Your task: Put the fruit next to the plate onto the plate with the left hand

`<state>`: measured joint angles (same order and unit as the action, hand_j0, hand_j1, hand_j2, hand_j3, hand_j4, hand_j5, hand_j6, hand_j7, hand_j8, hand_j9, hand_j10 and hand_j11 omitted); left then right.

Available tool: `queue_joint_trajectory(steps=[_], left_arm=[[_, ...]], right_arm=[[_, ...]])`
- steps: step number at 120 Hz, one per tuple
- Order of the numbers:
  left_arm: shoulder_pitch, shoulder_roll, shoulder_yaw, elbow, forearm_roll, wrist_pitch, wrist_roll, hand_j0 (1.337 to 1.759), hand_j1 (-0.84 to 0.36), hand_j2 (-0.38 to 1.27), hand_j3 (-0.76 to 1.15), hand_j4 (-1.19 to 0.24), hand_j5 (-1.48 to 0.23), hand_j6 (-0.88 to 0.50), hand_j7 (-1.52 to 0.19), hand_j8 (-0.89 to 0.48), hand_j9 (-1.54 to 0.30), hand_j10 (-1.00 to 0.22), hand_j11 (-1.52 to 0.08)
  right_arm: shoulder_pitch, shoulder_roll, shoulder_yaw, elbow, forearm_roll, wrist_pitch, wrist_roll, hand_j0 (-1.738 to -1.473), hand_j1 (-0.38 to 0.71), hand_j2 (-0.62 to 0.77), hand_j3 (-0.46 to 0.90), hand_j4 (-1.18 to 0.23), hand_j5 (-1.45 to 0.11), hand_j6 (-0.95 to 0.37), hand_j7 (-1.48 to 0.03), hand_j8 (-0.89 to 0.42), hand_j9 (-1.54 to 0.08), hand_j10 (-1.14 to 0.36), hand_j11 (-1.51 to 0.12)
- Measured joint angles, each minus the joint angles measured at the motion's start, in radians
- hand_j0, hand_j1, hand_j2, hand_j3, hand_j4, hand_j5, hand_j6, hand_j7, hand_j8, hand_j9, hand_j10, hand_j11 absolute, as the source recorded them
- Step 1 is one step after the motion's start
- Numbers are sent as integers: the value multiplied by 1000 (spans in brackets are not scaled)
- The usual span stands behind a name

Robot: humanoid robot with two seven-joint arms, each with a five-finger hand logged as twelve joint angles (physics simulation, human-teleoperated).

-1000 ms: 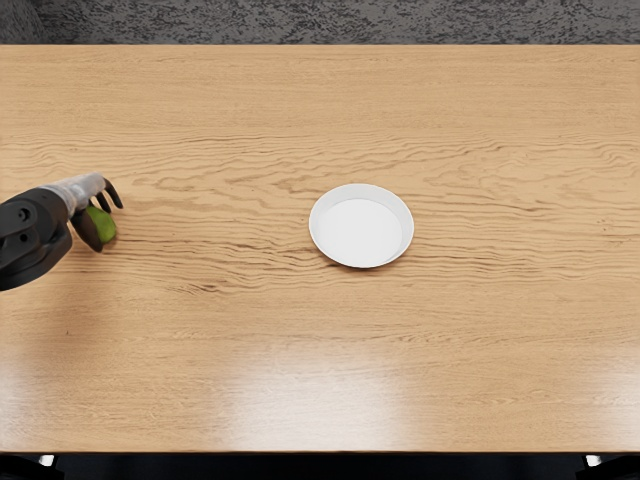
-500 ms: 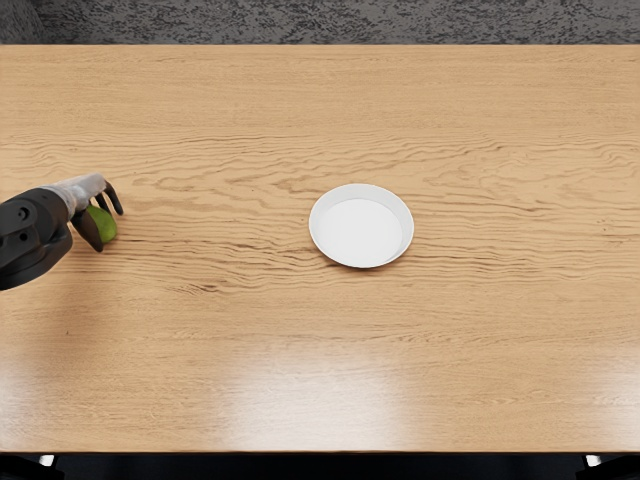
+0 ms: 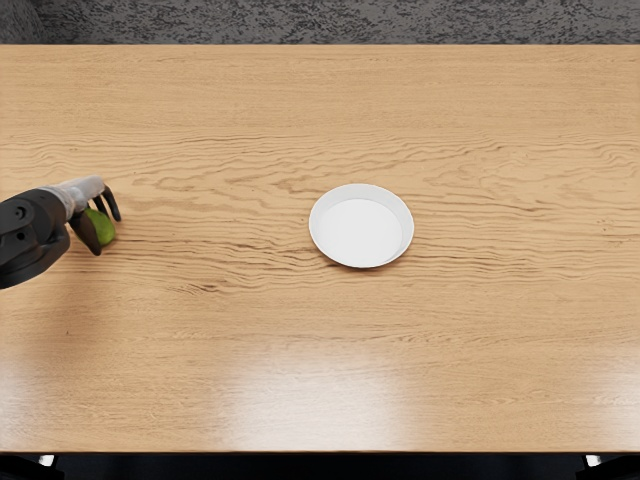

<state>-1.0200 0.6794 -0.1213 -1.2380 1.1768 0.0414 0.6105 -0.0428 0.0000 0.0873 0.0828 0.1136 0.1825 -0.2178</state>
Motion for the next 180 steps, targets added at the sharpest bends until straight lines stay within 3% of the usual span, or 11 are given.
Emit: queue_joint_trajectory(steps=[42,99,145,180], left_arm=[[-9,0,-2,-6,-2,-7,1,1655,-278,366,0,-686,-874,-488,-882,-484,-895,-675,-896],[-100,67,-17,-172,-42,-24,0,1655,-347,579,0,-710,-949,-454,-941,-466,-950,-657,-950],[-161,60,-46,-206,-50,-77,0,1655,-260,425,0,-732,-960,-488,-964,-490,-976,-696,-971],[-237,-16,-69,-213,-86,-134,0,1654,-278,460,0,-738,-980,-473,-988,-474,-994,-684,-989]], right_arm=[[3,0,0,0,0,0,0,-1658,-349,0,0,0,0,0,0,0,0,0,0],[3,0,0,0,0,1,0,-1658,-349,0,0,0,0,0,0,0,0,0,0],[6,0,-2,1,-1,5,0,-1658,-349,0,0,0,0,0,0,0,0,0,0],[9,0,-1,3,-2,6,0,-1658,-349,0,0,0,0,0,0,0,0,0,0]])
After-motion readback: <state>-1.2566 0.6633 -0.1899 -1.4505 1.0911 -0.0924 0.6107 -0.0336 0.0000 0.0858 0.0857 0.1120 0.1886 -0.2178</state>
